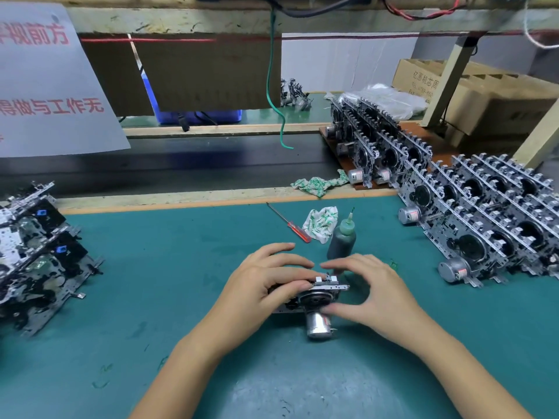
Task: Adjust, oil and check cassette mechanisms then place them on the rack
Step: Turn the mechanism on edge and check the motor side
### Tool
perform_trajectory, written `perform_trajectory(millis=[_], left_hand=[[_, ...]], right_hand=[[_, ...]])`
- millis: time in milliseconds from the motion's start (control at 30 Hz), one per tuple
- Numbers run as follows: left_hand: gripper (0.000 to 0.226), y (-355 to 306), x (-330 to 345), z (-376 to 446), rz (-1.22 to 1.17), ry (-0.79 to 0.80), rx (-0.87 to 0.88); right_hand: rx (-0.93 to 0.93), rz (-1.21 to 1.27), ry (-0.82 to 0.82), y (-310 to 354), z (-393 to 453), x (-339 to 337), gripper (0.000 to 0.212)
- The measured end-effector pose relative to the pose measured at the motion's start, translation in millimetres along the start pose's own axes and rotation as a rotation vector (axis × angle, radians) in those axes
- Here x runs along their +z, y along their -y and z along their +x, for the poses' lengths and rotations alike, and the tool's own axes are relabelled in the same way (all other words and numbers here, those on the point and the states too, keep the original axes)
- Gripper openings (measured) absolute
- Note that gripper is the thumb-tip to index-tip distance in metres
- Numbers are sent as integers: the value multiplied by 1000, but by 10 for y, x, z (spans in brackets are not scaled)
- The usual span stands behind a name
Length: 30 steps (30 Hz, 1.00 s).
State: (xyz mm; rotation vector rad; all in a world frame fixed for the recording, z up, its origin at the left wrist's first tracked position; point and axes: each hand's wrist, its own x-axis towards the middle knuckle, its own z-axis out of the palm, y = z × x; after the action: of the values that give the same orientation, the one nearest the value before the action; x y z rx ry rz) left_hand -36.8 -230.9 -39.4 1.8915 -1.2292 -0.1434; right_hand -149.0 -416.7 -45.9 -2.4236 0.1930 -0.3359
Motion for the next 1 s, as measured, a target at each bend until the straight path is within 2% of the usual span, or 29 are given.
perform_trajectory(millis=[67, 167, 300, 467, 533, 600, 700, 767, 833, 1000], left_hand=[[30, 8, 6, -7, -5, 0, 1], [30, 13, 12, -13, -11, -6, -11], [32, 5, 3, -37, -2, 4, -20], [28, 14, 3, -41, -59, 7, -20], [26, 20, 5, -30, -71, 3, -22], [25, 19, 3, -18, -62, 1, -14], [30, 10, -2, -8, -29, -3, 9], [26, 4, -2, -4, -27, -7, 7], [26, 10, -1, -7, -29, -13, 9], [32, -18, -8, 6, 0, -14, 22]], right_hand=[[18, 210, 91, 37, 55, 23, 47], [15, 422, 128, 56, 71, 75, 36], [30, 497, 107, 64, 70, 124, 30], [19, 450, 86, 90, 55, 114, 32], [28, 399, 88, 98, 27, 104, 35], [32, 219, 62, 55, -17, 74, 41], [-88, -195, -168, -10, -114, 63, 33], [-225, -333, -248, -49, -169, 113, 37], [-277, -406, -243, -89, -185, 137, 40], [-260, -453, -173, -43, -173, 80, 42]])
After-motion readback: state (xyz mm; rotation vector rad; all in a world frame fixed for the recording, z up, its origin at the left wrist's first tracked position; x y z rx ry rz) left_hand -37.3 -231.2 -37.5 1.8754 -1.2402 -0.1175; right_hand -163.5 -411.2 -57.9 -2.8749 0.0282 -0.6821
